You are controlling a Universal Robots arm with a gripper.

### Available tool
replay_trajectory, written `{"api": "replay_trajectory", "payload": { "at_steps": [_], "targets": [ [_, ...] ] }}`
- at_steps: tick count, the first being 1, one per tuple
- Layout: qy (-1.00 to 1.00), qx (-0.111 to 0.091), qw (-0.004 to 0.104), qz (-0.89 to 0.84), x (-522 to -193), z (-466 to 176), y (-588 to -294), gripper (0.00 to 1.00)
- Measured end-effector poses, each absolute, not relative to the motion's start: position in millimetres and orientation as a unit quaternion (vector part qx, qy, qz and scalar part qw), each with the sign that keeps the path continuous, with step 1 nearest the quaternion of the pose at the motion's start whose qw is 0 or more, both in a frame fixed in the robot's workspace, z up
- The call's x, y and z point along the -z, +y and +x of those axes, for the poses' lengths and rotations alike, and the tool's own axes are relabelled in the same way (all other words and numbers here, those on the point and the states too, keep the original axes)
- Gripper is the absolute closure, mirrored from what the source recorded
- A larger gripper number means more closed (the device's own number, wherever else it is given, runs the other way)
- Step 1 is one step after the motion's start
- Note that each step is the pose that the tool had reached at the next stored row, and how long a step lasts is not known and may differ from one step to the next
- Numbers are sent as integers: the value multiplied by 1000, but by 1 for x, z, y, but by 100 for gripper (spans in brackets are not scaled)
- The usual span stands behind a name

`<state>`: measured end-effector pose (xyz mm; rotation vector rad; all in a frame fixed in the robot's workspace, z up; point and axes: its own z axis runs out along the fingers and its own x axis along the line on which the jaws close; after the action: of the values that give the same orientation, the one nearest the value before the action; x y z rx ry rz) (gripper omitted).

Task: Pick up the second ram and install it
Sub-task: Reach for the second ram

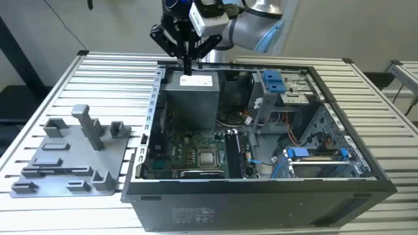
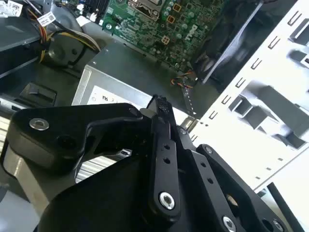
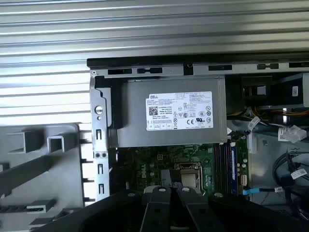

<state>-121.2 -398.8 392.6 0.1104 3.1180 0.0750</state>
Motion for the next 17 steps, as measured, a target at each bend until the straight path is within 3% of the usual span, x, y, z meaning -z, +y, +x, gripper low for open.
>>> {"api": "replay_trajectory", "payload": {
  "at_steps": [17],
  "targets": [
    [999,-23,10,35,-393,-127,-399,89]
  ]
}}
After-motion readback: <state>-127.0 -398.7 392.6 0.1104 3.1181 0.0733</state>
